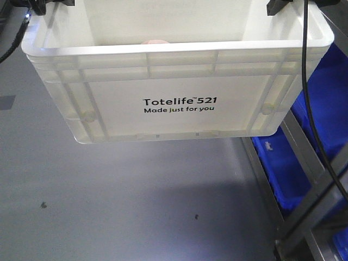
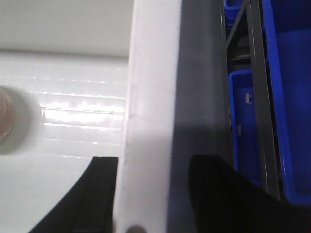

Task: Place moving items into box and shelve
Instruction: 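Hold the tote steady with both grippers while turning toward the blue-bin shelf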

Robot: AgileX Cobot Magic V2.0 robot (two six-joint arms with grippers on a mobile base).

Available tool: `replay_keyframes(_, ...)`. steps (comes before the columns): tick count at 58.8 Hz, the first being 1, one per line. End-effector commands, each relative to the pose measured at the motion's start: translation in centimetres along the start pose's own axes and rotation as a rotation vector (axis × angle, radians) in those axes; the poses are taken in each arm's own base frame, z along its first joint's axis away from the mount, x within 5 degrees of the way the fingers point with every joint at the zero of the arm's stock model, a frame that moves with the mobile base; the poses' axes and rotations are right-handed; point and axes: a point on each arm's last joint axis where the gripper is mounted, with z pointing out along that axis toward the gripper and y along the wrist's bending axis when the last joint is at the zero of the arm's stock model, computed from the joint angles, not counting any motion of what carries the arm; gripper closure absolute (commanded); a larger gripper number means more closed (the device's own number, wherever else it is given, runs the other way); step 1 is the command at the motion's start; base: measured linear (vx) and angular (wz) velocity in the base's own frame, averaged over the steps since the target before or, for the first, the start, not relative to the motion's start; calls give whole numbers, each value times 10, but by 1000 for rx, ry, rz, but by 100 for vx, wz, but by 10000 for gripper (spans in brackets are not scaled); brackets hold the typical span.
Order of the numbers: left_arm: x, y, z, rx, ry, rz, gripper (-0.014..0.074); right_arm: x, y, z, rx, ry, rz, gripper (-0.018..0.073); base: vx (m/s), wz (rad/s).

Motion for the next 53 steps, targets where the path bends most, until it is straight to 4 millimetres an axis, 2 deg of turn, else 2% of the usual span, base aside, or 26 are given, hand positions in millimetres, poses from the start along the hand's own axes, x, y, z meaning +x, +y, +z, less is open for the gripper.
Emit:
replay_keyframes(1, -23, 4, -36, 29, -218, 17, 594, -3, -3, -43, 20, -109, 22, 564, 46, 0)
replay_keyframes(53, -23, 4, -36, 29, -218, 17, 594, -3, -3, -43, 20, -109, 22, 564, 44, 6)
